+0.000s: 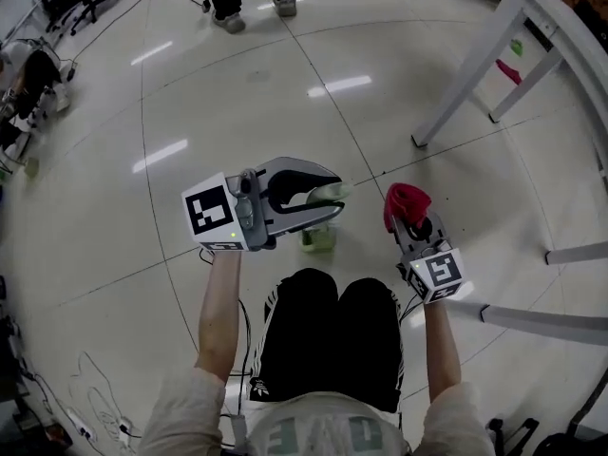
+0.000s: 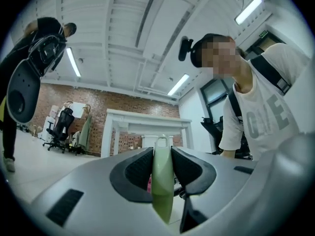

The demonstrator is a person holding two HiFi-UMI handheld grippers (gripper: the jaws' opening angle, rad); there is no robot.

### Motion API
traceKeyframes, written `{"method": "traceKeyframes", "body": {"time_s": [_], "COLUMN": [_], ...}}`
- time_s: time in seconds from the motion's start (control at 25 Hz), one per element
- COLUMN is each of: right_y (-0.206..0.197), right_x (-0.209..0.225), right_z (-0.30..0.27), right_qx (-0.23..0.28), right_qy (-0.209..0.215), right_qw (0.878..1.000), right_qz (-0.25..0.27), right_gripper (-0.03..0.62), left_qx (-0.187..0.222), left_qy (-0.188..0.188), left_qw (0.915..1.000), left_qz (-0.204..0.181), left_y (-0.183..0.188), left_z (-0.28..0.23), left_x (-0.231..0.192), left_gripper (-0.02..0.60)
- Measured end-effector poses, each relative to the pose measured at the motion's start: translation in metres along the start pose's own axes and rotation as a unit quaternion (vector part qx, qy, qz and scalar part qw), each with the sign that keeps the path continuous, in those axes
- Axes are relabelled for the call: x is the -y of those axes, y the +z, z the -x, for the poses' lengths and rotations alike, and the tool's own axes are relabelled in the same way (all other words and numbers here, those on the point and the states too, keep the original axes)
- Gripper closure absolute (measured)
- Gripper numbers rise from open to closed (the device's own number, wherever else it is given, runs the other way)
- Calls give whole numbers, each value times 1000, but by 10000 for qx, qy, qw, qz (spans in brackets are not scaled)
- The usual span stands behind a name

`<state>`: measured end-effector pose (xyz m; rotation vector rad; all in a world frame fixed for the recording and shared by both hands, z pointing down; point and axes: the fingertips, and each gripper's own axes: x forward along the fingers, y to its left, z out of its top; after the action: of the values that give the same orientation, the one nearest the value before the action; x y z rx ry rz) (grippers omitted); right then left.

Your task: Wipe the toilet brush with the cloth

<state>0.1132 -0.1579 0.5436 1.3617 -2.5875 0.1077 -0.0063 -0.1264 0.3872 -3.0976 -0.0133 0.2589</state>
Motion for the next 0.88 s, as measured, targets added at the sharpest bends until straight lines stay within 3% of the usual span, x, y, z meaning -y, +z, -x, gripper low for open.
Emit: {"method": "traceKeyframes", "body": {"time_s": [0.24, 0.52, 0.88], "right_y": [-45, -53, -62], "right_x": [-1, -12, -14], "right_z": [-6, 3, -5], "right_qx": [-303, -283, -384], "right_qy": [-119, 13, 149], "right_qw": [9993, 9991, 9988], "right_qz": [-183, -331, -270], "right_gripper": [563, 563, 563], "left_qx": [15, 69, -45], "left_qy": [272, 412, 706], "left_qw": [9988, 9984, 9953], "left_qz": [404, 389, 668], "left_y": [-53, -78, -126], "left_z": [9, 7, 7], "left_x": [-20, -17, -23], "left_gripper": [463, 463, 463]}}
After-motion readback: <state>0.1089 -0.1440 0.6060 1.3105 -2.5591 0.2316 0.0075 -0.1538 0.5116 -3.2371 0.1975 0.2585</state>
